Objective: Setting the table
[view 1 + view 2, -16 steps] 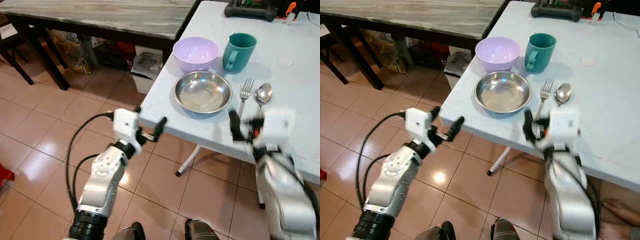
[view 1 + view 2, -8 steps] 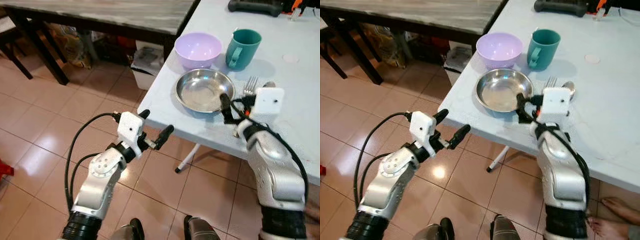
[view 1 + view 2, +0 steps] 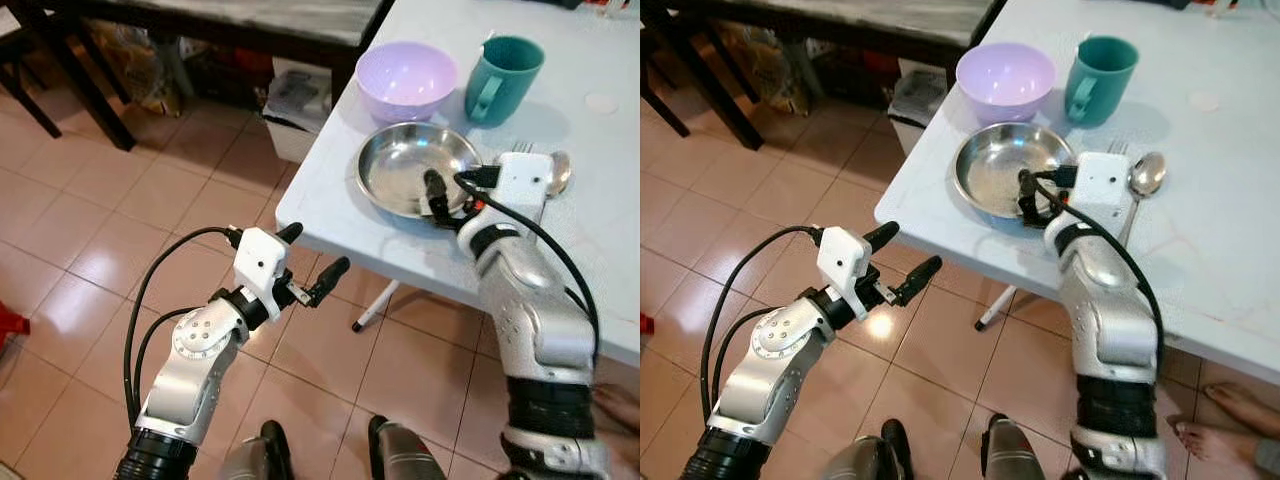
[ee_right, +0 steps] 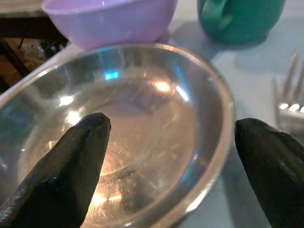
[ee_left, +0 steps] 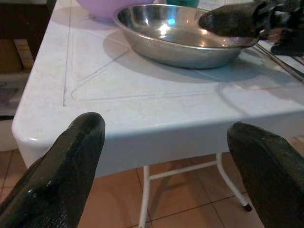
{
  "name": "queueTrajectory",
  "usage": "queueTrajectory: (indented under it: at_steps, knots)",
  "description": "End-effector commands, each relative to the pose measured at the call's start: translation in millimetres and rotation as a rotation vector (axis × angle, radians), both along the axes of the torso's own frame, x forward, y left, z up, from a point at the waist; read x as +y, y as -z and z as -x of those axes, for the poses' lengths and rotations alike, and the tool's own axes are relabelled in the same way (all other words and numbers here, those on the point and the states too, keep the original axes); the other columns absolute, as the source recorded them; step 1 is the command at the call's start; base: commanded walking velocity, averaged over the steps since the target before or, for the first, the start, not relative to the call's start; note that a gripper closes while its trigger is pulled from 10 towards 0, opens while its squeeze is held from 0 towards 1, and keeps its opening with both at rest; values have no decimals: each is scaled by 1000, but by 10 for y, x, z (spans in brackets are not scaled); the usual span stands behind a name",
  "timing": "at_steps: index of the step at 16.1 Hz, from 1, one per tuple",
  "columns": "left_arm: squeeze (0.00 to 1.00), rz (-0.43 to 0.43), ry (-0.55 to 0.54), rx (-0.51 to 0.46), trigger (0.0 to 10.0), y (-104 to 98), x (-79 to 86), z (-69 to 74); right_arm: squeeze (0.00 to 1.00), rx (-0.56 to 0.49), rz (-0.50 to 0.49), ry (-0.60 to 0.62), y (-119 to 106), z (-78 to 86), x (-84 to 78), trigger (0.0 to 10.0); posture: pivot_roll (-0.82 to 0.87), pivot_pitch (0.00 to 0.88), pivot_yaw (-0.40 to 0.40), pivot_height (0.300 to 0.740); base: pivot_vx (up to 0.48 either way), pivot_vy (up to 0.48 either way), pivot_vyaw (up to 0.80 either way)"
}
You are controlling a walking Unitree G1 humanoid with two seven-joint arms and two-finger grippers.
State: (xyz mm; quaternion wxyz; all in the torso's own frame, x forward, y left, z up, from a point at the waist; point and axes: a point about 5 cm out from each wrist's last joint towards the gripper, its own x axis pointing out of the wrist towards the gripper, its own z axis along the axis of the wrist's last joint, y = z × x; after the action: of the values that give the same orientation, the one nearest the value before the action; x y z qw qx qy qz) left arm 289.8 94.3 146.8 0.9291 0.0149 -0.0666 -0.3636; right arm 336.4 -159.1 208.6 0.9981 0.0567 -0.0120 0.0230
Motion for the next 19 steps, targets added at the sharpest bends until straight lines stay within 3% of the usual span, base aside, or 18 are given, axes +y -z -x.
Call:
queueTrajectory:
  at_steps: [1, 3, 4, 5, 10, 19]
  knots:
    - [0, -8, 9, 6, 10000, 21, -6, 52, 0, 30, -14, 7, 36, -13, 19, 10000, -299, 324, 61, 740, 0, 0, 0]
    - [0, -7, 12, 6, 10000, 20, -16, 60, 0, 53, -21, 23, 77, -14, -9, 10000, -299, 322, 57, 740, 0, 0, 0]
    - [0, -6, 13, 6, 10000, 19, -20, 59, 0, 68, -26, 30, 108, -13, -33, 5843, -301, 319, 57, 740, 0, 0, 0]
    - [0, -4, 13, 7, 10000, 21, -24, 58, 0, 74, -33, 31, 125, -14, -49, 0, -301, 319, 57, 740, 0, 0, 0]
    - [0, -8, 27, 6, 10000, 16, -36, 69, 0, 81, -47, 16, 98, -53, -45, 0, -302, 321, 57, 740, 0, 0, 0]
    - [0, -13, 35, 9, 10000, 21, -36, 80, 0, 160, -227, -44, 160, -77, 23, 0, -300, 318, 60, 740, 0, 0, 0]
